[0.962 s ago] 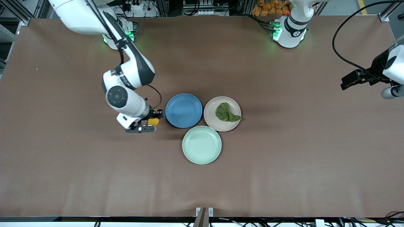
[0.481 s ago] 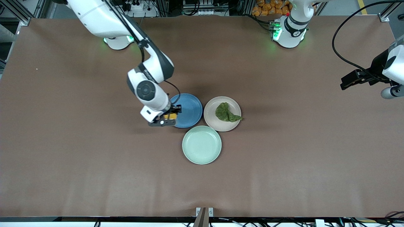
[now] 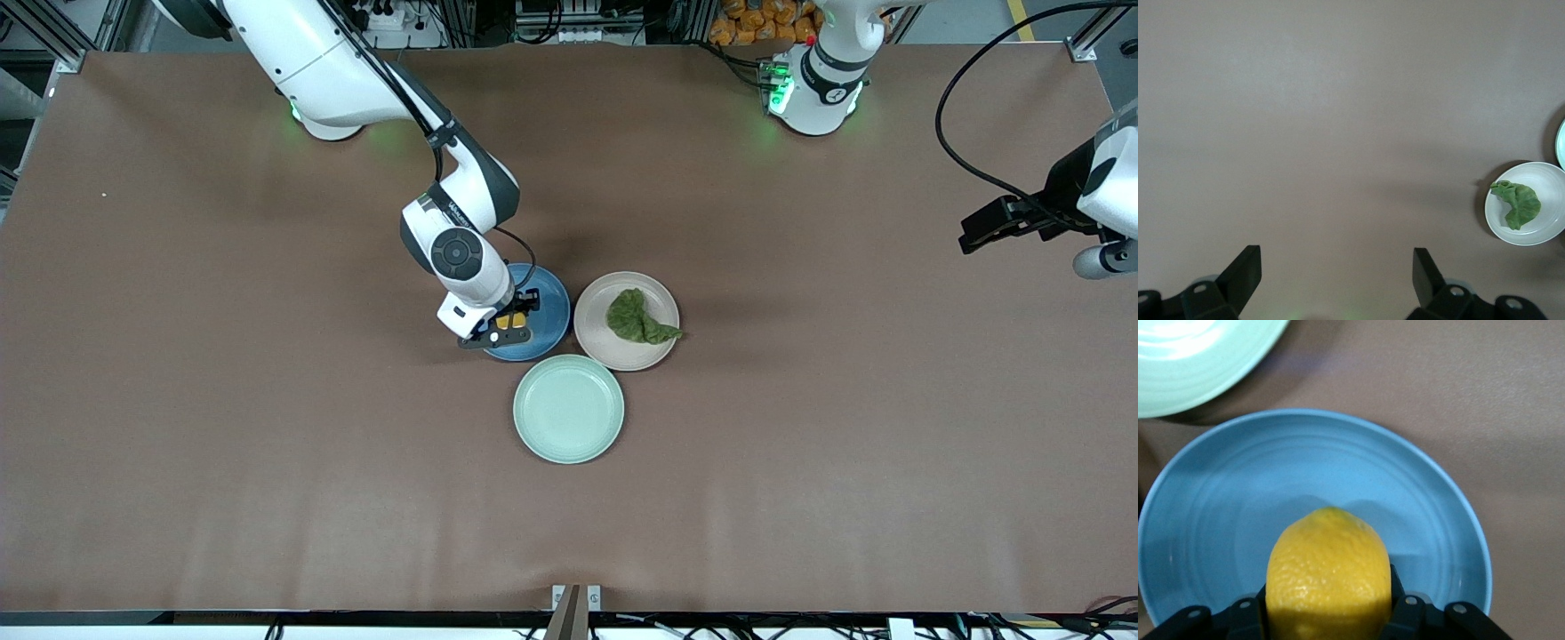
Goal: Place lemon and lettuce in plates
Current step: 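Lower the lemon onto the blue plate and open the right gripper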
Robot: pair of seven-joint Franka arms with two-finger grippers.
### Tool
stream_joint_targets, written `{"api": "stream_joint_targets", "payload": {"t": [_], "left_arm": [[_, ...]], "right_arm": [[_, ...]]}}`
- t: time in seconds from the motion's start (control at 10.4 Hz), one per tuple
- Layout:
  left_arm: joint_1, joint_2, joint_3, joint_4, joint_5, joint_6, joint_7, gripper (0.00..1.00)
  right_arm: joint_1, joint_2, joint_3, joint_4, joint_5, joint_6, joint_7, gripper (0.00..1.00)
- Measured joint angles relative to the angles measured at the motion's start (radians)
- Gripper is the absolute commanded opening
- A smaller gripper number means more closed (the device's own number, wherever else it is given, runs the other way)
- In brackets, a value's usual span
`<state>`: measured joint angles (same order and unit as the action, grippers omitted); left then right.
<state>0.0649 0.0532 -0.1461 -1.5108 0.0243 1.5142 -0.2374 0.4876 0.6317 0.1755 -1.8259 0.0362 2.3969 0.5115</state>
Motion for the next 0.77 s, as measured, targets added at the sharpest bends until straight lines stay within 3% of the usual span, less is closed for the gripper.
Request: {"api": "stream_joint_targets", "payload": {"t": [0.1, 0.48, 0.77], "left_arm": [[0.0, 0.0, 0.0, 0.0, 0.0, 0.0, 0.0, 1.0], [0.0, 0.0, 0.0, 0.0, 0.0, 0.0, 0.0, 1.0], [0.0, 0.0, 0.0, 0.0, 0.0, 0.0, 0.0, 1.0]], "right_arm": [[0.0, 0.0, -0.003, 0.001, -0.002, 0.0, 0.0, 0.99], [-0.007, -0.001, -0.018, 0.044, -0.013, -0.055, -0.001, 1.0], [-0.03, -0.014, -0.024, 0.194, -0.013, -0.297, -0.001, 1.0]]}}
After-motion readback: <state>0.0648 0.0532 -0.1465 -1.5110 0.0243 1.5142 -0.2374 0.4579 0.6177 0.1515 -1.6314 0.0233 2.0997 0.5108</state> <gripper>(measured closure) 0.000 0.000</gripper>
